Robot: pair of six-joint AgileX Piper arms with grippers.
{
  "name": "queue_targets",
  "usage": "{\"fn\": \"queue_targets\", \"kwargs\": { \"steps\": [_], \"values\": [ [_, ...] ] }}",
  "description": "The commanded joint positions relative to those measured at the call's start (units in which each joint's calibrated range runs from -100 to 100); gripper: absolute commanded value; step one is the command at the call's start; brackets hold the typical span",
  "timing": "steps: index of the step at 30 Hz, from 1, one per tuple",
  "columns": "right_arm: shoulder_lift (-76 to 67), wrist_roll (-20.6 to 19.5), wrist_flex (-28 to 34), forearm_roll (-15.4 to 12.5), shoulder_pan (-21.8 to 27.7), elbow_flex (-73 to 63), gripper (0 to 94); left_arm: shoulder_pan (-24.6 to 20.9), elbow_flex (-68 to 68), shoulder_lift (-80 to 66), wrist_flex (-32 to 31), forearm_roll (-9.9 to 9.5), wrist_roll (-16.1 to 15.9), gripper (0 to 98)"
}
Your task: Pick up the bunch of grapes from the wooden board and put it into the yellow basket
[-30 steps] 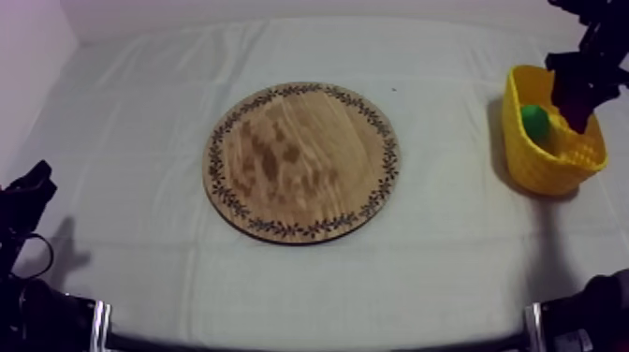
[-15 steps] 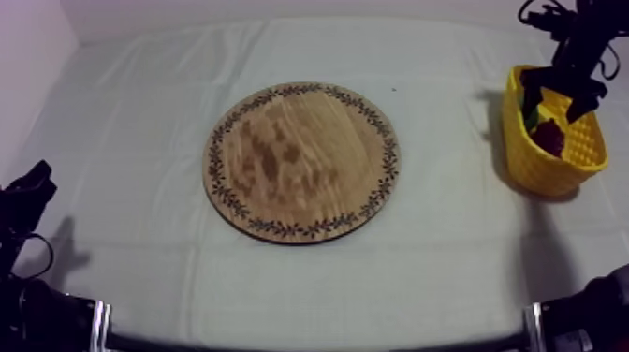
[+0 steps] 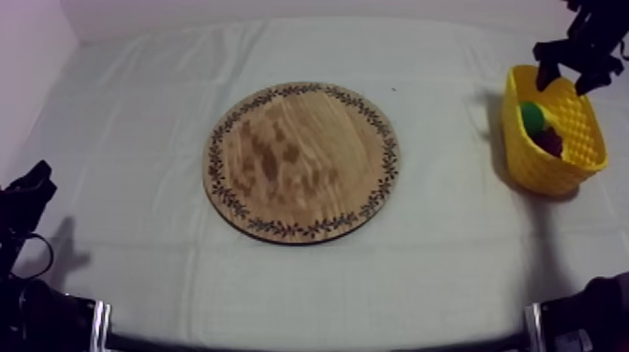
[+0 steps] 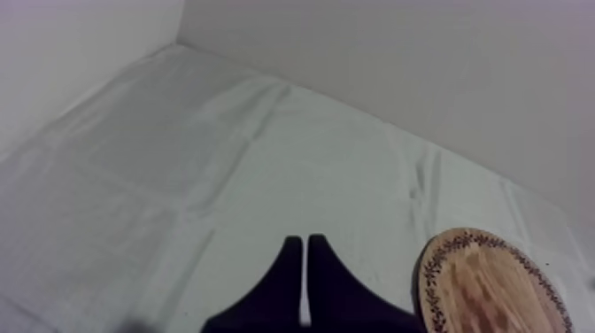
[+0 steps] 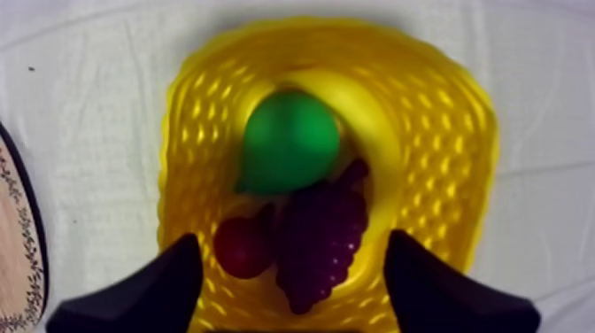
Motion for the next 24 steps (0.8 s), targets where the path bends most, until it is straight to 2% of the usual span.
{"fn": "queue_targets", "kwargs": {
  "steps": [1,11,24],
  "values": [
    [-3.9,0.4,-1.8,-0.5,0.6,1.4,48.7,0.0,0.0,0.0,0.0,0.01,0.0,0.0],
    [-20.8,0.7,-7.5,-2.2,1.9,13.4,31.5,0.0,0.0,0.0,0.0,0.01,0.0,0.0],
    [-45.1,4.8,-17.1,-5.7,1.8,35.6,14.7,0.0,0.0,0.0,0.0,0.01,0.0,0.0]
  ]
}}
